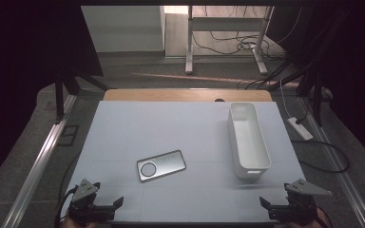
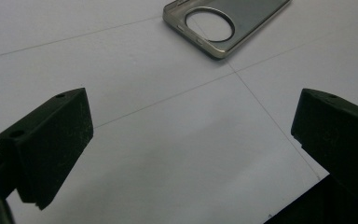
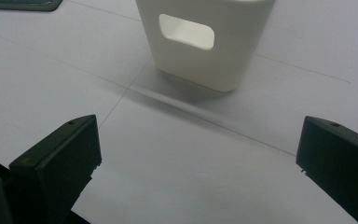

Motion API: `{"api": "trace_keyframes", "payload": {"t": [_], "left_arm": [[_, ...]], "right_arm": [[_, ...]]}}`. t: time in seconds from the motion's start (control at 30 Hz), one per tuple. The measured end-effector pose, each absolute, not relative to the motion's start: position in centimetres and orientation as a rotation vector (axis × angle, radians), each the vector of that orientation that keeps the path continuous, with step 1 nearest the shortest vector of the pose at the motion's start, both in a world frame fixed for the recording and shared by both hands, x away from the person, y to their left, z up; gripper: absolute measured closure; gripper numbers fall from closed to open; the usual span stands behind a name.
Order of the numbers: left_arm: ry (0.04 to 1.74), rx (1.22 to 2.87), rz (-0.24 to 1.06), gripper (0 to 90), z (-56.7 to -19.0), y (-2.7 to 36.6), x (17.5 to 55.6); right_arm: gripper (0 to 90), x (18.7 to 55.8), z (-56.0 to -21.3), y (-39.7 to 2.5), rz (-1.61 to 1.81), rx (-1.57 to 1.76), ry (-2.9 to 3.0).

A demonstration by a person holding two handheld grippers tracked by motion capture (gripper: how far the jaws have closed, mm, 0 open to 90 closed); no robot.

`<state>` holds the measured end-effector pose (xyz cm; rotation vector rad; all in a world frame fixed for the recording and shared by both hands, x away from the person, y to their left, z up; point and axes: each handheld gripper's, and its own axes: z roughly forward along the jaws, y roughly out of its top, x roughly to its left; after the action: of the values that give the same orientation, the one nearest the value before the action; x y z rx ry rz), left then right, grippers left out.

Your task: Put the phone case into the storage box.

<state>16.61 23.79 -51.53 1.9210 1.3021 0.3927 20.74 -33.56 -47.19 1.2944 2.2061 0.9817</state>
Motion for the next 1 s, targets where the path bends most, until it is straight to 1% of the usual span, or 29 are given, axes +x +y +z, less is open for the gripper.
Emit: {"api": "trace_keyframes", "payload": {"t": [0.57, 1.0], "left_arm": [[1.304, 1.918, 0.358, 0.0, -51.2, 23.8, 17.3], [1.285, 1.969, 0.344, 0.0, -50.8, 23.2, 18.7]], "right_arm": [[0.0, 20.7, -47.2, -33.6, 0.981, 1.298, 2.195], [0.0, 20.8, -47.2, -33.5, 0.975, 1.292, 2.206]]}}
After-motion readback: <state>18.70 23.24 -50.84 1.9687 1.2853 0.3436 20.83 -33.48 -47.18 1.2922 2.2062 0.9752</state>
